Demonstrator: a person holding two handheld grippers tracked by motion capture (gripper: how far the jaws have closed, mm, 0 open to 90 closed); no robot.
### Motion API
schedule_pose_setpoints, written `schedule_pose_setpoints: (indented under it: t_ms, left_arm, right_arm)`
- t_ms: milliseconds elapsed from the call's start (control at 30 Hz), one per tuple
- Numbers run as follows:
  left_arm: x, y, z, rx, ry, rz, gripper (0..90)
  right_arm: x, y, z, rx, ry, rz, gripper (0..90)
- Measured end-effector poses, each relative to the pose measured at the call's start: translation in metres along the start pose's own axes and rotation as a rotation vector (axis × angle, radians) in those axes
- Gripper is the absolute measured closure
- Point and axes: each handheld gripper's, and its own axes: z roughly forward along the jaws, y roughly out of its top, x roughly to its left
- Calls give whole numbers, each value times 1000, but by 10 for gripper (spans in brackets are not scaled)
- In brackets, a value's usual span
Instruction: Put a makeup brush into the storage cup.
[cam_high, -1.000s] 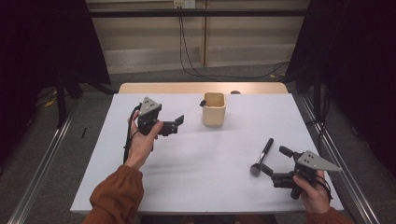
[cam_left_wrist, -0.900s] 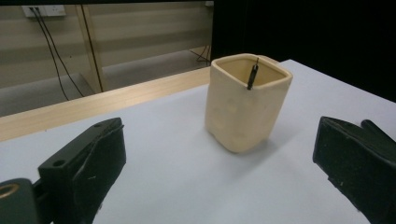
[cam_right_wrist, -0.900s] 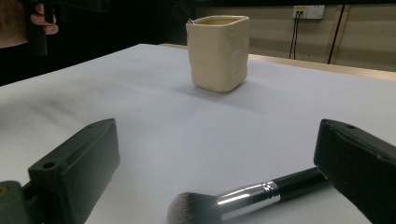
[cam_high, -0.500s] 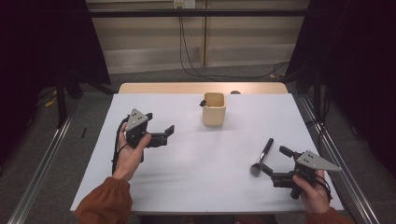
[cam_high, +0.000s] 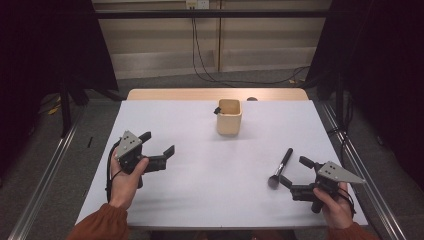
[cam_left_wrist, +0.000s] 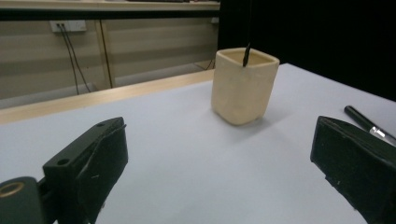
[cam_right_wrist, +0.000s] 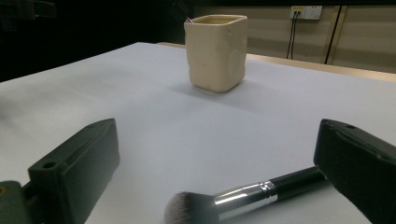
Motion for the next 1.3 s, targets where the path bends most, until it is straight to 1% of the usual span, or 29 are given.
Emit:
schedule_pose_setpoints:
  t_ms: [33, 100, 167, 200, 267, 333, 433, 467, 533, 567, 600, 667, 700, 733, 800, 833, 867, 933, 1033, 1067, 1133, 1200, 1233, 1300]
  left_arm:
    - [1, -5, -2, 2, -6, -3, 37]
    - [2, -9, -6, 9, 6, -3, 34]
    - [3, -12, -10, 11, 0, 3, 34]
    - [3, -12, -13, 6, 7, 4, 34]
    - [4, -13, -16, 2, 10, -9, 33]
    - [4, -16, -22, -2, 17, -16, 29]
    - [4, -21, -30, 4, 25, 14, 30]
    - [5, -22, -32, -1, 25, 13, 30]
    - [5, -24, -37, 0, 19, -4, 30]
    - [5, -25, -38, -3, 24, -3, 30]
    - [5, -26, -39, 1, 28, 10, 30]
    - [3, -27, -42, -2, 33, 3, 30]
    - [2, -28, -44, 1, 32, 7, 30]
    - [0, -28, -46, -1, 38, 16, 30]
    - [-2, -28, -50, -20, 34, 6, 30]
    - [-2, -27, -51, -30, 34, 7, 29]
    - [-1, -27, -53, -33, 35, 13, 30]
    - [2, -28, -53, -45, 50, 9, 29]
    - [7, -30, -54, -63, 56, 11, 30]
    - [8, -31, -54, -58, 56, 11, 30]
    - [9, -33, -53, -58, 65, -2, 30]
    - [7, -34, -53, -49, 64, 1, 30]
    - [6, -34, -54, -44, 61, 11, 30]
    - [5, -34, -54, -45, 59, 8, 30]
  right_arm:
    - [0, 0, 0, 0, -1, 0, 0]
    - [0, 0, 1, 2, -2, 7, 0]
    - [0, 1, 1, 0, 3, 12, 0]
    - [1, 1, 2, -2, 1, 10, 0]
    - [2, 1, 2, 2, 8, 6, 0]
    - [2, 1, 3, 3, 5, 8, 0]
    - [1, 1, 2, 2, 2, 6, 0]
    - [2, 1, 2, 1, 3, 10, 0]
    - [2, 1, 2, 1, 2, 12, 0]
    - [1, 1, 1, 0, 2, 10, 0]
    - [1, 1, 1, -3, 1, 10, 0]
    - [1, 1, 1, -2, -1, 9, 0]
    - [1, 1, 1, -1, -1, 9, 0]
    - [1, 1, 1, -1, -1, 8, 0]
    - [1, 1, 0, -1, 1, 4, 0]
    - [1, 1, -1, -6, 1, 5, 0]
    - [1, 1, -1, -7, 2, 6, 0]
    - [1, 1, -1, -7, 1, 8, 0]
    - [1, 1, 0, -7, 6, 3, 0]
    - [1, 1, 0, -6, 8, 1, 0]
    - [1, 1, 0, -6, 11, -1, 0]
    - [1, 1, -1, -9, 10, 0, 0]
    - [1, 1, -1, -9, 10, -1, 0]
    - [1, 1, -2, -10, 8, 2, 0]
